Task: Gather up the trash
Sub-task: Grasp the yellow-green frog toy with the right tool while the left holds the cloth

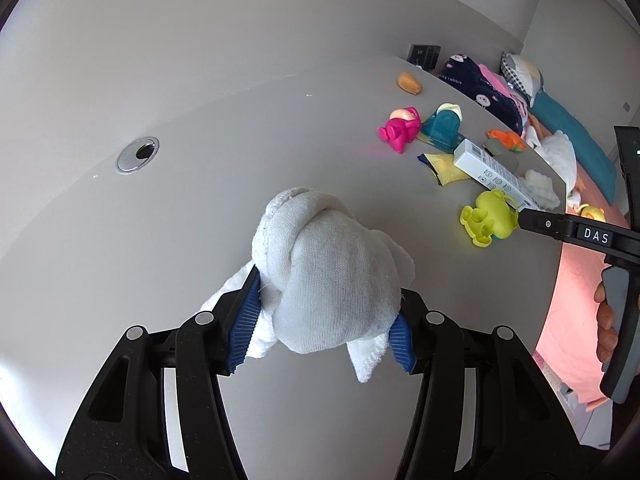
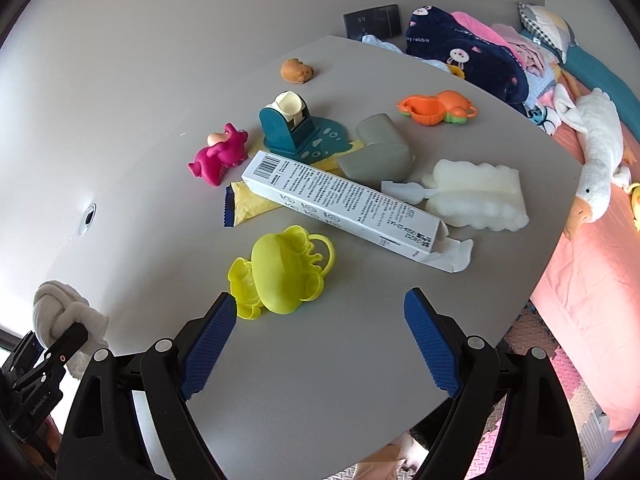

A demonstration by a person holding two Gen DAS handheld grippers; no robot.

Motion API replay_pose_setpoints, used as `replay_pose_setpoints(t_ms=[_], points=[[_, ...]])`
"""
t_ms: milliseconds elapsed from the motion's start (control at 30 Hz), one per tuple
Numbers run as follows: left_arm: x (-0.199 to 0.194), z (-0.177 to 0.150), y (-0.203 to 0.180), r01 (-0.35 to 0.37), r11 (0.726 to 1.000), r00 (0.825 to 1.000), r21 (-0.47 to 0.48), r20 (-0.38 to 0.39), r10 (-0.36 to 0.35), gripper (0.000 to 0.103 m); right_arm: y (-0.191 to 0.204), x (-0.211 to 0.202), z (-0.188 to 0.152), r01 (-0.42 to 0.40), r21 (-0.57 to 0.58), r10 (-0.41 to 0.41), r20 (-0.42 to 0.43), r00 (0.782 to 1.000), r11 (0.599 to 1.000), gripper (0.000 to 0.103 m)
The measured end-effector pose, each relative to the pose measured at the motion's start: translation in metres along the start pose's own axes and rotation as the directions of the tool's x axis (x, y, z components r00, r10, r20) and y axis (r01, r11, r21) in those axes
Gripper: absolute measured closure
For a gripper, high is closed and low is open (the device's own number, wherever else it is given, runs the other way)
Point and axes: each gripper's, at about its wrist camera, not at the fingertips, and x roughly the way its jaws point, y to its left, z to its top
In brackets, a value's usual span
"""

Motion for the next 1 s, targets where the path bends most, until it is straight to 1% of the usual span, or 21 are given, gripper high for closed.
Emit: replay_pose_setpoints(t_ms=[167, 267, 300, 333, 367, 433, 467, 500, 533, 567, 600, 767, 1000], points=[[-0.001, 0.001, 0.011, -0.007, 1.000, 1.000, -0.006, -0.009, 0.007, 0.048, 0.002, 0.020, 0.005, -0.008, 0.020, 0.009, -0.020, 1.000, 1.000, 0.017], [0.000, 0.002, 0.017, -0.013, 1.000, 1.000, -0.011, -0.019, 0.013, 0.048, 0.005, 0.029, 0.007, 0.006, 0.013, -0.006, -0.015, 1.000, 1.000, 0.017], [0.001, 0.002, 0.019, -0.015, 1.000, 1.000, -0.013, -0.022, 0.015, 0.048, 0.007, 0.031, 0.008, 0.013, 0.007, -0.013, -0.013, 1.000, 1.000, 0.021], [0.001, 0.002, 0.020, -0.017, 1.000, 1.000, -0.013, -0.025, 0.016, 0.048, 0.008, 0.033, 0.008, 0.017, -0.001, -0.017, -0.014, 1.000, 1.000, 0.027], [0.002, 0.003, 0.021, -0.017, 1.000, 0.999, -0.013, -0.029, 0.017, 0.048, 0.010, 0.035, 0.008, 0.023, -0.007, -0.023, -0.016, 1.000, 1.000, 0.029], [0.003, 0.003, 0.022, -0.017, 1.000, 0.999, -0.011, -0.033, 0.017, 0.048, 0.012, 0.040, 0.009, 0.028, -0.015, -0.028, -0.025, 0.999, 0.999, 0.036], [0.004, 0.003, 0.022, -0.016, 1.000, 0.999, -0.009, -0.035, 0.015, 0.048, 0.013, 0.041, 0.008, 0.035, -0.022, -0.035, -0.023, 0.999, 0.999, 0.038], [0.004, 0.003, 0.022, -0.014, 1.000, 0.999, -0.008, -0.037, 0.014, 0.048, 0.014, 0.042, 0.008, 0.046, -0.032, -0.046, -0.018, 0.999, 0.998, 0.043], [0.004, 0.003, 0.022, -0.013, 1.000, 0.999, -0.006, -0.038, 0.013, 0.048, 0.015, 0.042, 0.008, 0.047, -0.038, -0.047, -0.014, 0.999, 0.998, 0.050], [0.004, 0.002, 0.021, -0.011, 1.000, 0.999, -0.004, -0.040, 0.011, 0.048, 0.015, 0.041, 0.007, 0.040, -0.039, -0.041, -0.011, 0.999, 0.998, 0.051], [0.005, 0.002, 0.020, -0.010, 1.000, 0.999, -0.001, -0.042, 0.010, 0.048, 0.015, 0.041, 0.007, 0.034, -0.034, -0.035, -0.009, 0.999, 0.999, 0.057], [0.004, 0.002, 0.014, 0.001, 1.000, 0.999, 0.019, -0.041, 0.000, 0.048, 0.009, 0.037, 0.007, -0.008, 0.000, 0.008, -0.002, 1.000, 1.000, 0.058], [-0.001, 0.007, 0.000, 0.029, 0.998, 1.000, 0.048, -0.012, -0.029, 0.048, 0.004, 0.009, 0.006, -0.026, 0.008, 0.025, 0.043, 0.999, 1.000, 0.058]])
